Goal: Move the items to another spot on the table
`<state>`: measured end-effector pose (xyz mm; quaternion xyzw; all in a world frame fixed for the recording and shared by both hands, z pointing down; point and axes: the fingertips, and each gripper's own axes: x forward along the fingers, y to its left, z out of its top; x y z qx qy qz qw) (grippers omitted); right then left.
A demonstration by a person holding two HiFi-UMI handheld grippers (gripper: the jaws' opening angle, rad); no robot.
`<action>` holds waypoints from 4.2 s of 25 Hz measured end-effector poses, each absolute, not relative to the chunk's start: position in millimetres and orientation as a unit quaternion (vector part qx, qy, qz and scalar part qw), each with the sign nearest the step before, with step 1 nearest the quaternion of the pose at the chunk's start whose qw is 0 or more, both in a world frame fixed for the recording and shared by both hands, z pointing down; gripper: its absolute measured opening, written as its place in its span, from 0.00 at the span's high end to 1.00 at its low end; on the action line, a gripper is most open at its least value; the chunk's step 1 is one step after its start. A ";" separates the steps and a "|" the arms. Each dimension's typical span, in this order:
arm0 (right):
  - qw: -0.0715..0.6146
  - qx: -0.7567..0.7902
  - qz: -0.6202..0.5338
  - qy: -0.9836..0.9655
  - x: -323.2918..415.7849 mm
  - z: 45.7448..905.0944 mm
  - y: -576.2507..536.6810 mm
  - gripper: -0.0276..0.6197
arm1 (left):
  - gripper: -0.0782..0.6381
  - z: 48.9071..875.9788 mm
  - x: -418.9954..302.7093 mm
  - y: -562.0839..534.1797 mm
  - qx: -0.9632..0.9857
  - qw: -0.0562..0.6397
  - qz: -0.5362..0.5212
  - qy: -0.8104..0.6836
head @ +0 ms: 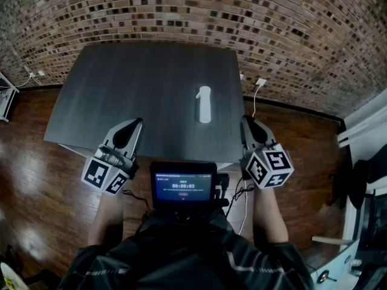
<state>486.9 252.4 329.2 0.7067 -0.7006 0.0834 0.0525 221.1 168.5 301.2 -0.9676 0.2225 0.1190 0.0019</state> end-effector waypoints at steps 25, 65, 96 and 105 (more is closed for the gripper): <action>0.085 0.675 0.176 -0.711 533.4 422.1 92.3 0.84 | 0.90 332.6 295.7 50.1 -0.970 -0.030 0.088 0.225; 0.291 0.614 0.452 -0.578 556.3 700.3 -0.9 0.43 | 0.90 452.4 370.8 -73.4 -0.968 -0.127 0.014 0.218; 0.247 0.604 0.424 -0.628 551.1 659.6 -4.6 0.52 | 0.90 366.0 369.4 -42.6 -0.994 0.027 0.052 0.093; 0.195 0.586 0.375 -0.692 544.2 591.1 -6.4 0.52 | 0.90 335.4 347.2 -9.3 -0.990 0.055 0.045 0.120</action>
